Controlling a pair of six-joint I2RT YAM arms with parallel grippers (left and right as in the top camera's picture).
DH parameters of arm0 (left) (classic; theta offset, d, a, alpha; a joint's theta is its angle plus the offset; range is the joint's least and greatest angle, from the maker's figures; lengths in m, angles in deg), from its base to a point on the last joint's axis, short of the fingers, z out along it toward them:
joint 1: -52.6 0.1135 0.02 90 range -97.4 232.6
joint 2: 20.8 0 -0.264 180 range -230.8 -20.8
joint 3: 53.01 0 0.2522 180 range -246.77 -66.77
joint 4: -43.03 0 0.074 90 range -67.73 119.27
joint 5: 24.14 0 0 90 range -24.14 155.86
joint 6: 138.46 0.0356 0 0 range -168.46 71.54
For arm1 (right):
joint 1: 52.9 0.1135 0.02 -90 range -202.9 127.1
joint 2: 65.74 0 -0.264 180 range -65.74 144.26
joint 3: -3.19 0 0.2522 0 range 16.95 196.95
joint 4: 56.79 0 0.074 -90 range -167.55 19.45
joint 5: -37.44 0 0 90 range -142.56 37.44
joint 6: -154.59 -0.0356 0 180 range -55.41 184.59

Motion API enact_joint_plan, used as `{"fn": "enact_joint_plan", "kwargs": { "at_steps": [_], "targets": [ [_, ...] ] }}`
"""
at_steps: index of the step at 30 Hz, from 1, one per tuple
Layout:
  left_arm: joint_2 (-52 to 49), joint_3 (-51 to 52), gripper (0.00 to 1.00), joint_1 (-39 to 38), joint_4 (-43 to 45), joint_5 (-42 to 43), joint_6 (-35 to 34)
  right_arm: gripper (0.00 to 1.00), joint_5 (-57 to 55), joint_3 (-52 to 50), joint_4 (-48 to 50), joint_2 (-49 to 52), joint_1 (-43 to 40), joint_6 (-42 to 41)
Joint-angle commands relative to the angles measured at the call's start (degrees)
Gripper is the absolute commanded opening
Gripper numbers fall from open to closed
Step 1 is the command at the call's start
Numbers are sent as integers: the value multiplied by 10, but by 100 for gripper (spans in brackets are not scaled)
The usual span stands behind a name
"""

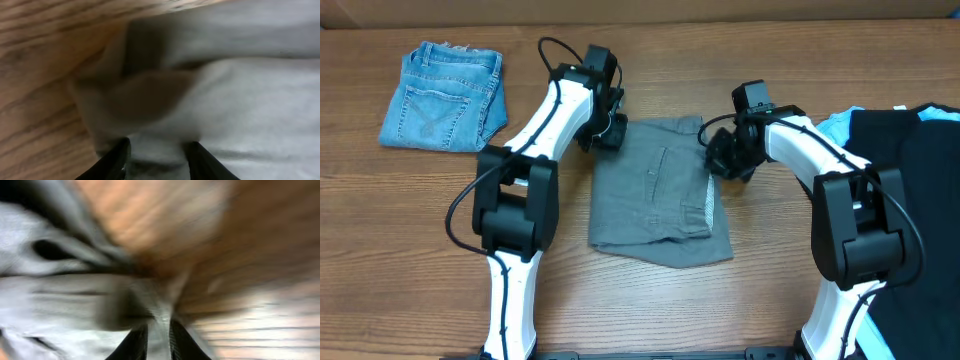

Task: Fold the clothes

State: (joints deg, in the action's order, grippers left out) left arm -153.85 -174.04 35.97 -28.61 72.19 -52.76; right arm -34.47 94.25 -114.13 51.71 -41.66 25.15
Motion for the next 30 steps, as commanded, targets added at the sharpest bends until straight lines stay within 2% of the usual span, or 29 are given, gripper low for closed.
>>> {"fn": "enact_joint_plan", "kwargs": {
  "at_steps": [1,6,11,16,20,24,30],
  "targets": [
    [-4,1,46,9,7,-65,-9,19,-38,-10,-12,28,-4,34],
    [11,-32,52,27,-43,-66,-4,18,-11,2,-68,7,-4,96],
    [56,-76,54,42,-109,-61,-4,18,1,6,-146,-74,10,167],
    [110,-91,57,46,-132,20,-4,19,5,6,-174,-149,46,175],
    [122,-91,53,35,-173,104,5,19,34,5,-187,-163,82,174],
    [120,-64,38,12,-205,101,15,22,35,-14,-187,-154,119,174],
    [120,58,38,-21,-174,99,37,24,5,-84,-163,-134,126,174]
  ]
}}
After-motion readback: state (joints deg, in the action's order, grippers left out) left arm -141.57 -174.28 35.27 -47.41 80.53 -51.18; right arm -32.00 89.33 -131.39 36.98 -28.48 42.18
